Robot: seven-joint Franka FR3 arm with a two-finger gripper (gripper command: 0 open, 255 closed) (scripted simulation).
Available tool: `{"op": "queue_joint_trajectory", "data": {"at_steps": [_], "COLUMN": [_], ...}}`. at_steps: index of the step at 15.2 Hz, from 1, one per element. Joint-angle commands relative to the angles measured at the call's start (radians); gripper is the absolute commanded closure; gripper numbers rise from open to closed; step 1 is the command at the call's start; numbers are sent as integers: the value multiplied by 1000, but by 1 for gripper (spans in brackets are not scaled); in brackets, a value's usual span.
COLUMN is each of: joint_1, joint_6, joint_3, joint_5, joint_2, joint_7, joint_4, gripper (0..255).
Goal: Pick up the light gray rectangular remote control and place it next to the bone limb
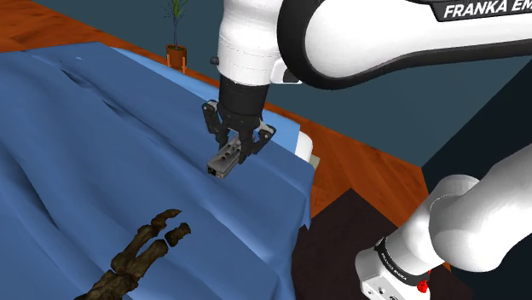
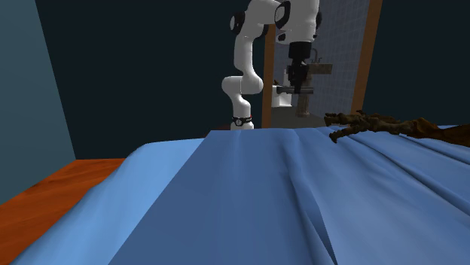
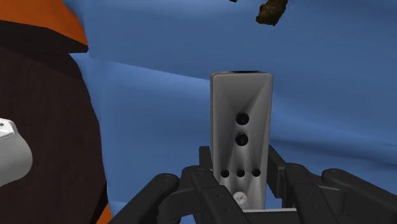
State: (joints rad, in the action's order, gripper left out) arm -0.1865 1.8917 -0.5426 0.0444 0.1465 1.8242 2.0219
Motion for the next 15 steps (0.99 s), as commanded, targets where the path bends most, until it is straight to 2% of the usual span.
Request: {"op": "queue_joint_trajectory", "data": {"at_steps": [1,9,15], "joint_1": [-20,-99,-154], "joint_6": [-6,-17,-27], "joint_3": [-22,-140,-242], "joint_5": [15,34,8], "joint_2": [21,22,-34], "joint_7": [38,228,398], "joint_4": [11,-3,-60], "gripper": [255,255,255]}}
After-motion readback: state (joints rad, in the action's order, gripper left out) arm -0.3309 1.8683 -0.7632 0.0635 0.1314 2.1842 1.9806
